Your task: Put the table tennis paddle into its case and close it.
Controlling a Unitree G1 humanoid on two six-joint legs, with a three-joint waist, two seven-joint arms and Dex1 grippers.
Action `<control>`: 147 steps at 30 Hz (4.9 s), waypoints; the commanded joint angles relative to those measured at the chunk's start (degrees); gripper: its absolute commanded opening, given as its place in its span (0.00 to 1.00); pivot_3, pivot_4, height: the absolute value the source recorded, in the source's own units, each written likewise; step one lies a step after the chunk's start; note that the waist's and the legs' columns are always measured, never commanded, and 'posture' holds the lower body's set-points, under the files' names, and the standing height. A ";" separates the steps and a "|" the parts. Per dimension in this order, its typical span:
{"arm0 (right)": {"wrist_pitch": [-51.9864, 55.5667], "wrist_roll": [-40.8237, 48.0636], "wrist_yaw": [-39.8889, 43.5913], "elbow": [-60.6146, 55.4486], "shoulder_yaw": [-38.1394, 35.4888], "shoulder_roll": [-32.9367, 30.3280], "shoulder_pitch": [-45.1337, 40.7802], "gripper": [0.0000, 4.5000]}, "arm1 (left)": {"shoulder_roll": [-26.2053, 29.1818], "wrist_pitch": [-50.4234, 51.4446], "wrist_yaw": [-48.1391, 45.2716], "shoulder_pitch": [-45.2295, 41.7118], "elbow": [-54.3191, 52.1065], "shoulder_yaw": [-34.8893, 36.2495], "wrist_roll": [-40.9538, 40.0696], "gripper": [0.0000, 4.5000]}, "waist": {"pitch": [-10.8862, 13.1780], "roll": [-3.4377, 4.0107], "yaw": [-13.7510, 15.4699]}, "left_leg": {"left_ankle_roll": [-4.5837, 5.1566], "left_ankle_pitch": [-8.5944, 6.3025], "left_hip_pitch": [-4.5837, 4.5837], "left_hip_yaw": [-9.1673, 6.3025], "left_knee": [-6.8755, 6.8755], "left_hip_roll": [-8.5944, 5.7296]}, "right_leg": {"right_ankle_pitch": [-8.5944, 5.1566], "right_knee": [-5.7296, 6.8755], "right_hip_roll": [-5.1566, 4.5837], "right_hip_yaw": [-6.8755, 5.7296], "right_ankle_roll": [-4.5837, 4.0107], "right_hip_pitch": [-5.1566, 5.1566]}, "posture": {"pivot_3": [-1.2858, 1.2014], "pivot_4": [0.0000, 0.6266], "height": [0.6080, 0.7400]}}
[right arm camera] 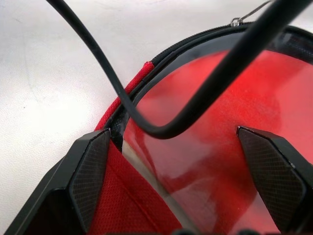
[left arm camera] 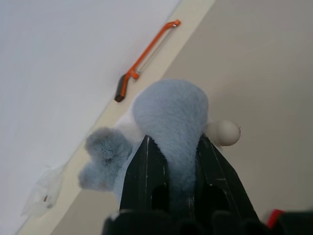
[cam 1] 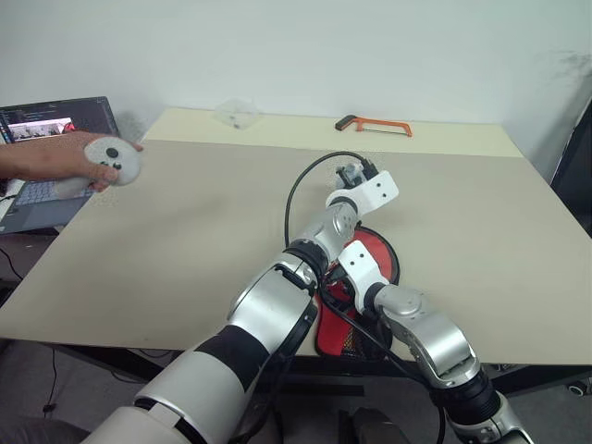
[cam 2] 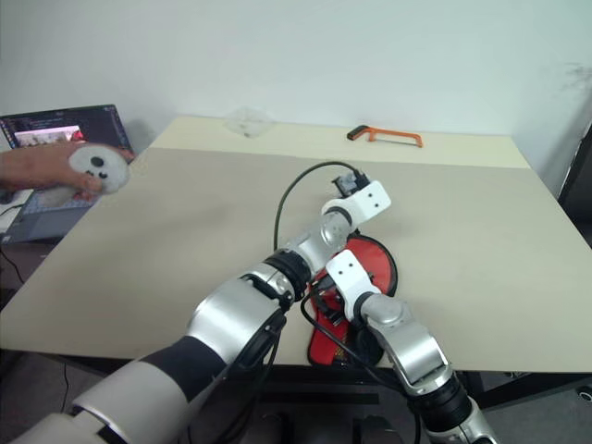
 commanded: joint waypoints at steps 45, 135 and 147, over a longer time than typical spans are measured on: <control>-10.07 16.67 28.43 9.78 -22.94 -32.23 -17.51 1.00 | 17.51 9.18 -61.13 37.29 -55.99 2.14 -24.65 1.00 | -0.07 0.25 -1.31 | 0.02 0.00 0.23 0.00 -0.13 -0.02 | 0.05 0.10 -0.05 0.08 -0.30 0.12 | 0.52 0.24 1.00; -25.89 -12.52 28.62 38.58 -8.98 -29.23 -18.05 0.07 | 12.79 27.48 -35.14 42.08 -62.05 -1.40 -26.74 1.00 | -0.04 0.60 0.32 | -0.10 -0.09 0.93 -0.08 -0.32 -0.19 | -0.43 -0.16 -0.22 -0.07 -0.07 0.93 | 0.52 0.24 1.00; -21.85 -7.63 46.88 14.22 -9.42 -44.49 -8.45 0.07 | 12.93 26.31 -36.10 41.08 -60.15 -2.30 -26.16 1.00 | -0.02 0.57 0.47 | -0.25 -0.21 0.90 -0.05 -0.29 -0.30 | -0.61 -0.24 -0.35 -0.07 0.03 0.93 | 0.52 0.24 1.00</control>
